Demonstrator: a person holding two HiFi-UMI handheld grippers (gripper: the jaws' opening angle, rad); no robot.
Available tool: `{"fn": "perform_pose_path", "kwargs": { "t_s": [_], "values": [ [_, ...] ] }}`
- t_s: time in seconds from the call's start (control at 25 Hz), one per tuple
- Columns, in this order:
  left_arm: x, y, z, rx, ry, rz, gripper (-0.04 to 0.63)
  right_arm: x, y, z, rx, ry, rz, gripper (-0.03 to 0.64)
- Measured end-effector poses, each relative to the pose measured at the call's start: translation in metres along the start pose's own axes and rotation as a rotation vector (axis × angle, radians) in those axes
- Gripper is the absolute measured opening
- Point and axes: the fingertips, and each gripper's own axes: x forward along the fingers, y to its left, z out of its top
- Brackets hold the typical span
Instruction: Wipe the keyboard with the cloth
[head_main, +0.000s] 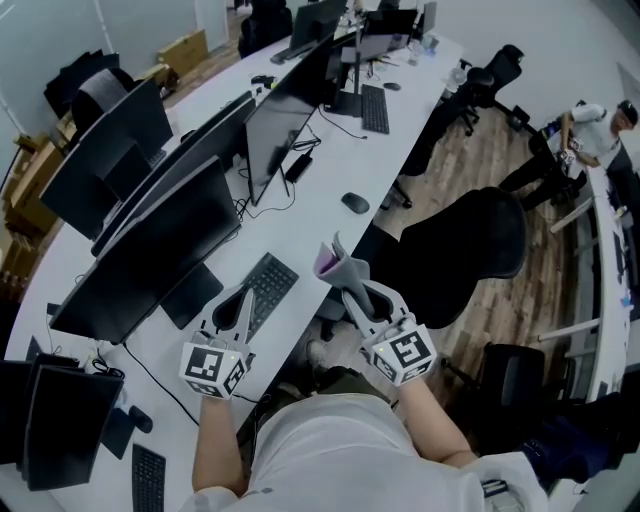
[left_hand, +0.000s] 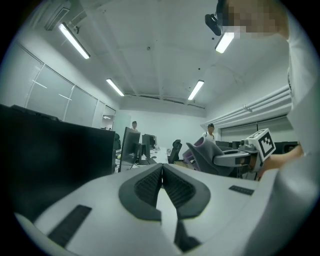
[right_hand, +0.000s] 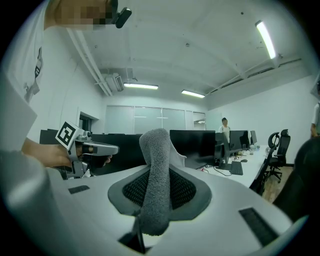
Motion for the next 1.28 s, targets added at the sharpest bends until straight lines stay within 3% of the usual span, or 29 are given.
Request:
{"fn": "perform_pose_path", "kwargs": {
  "t_s": [1.28],
  "values": [
    [-0.017,-0.016,-0.023,0.018,0.038,-0.034,0.002,-0.022,0.020,-0.024,0.015,0.027,-0.043,0.087]
  ]
}}
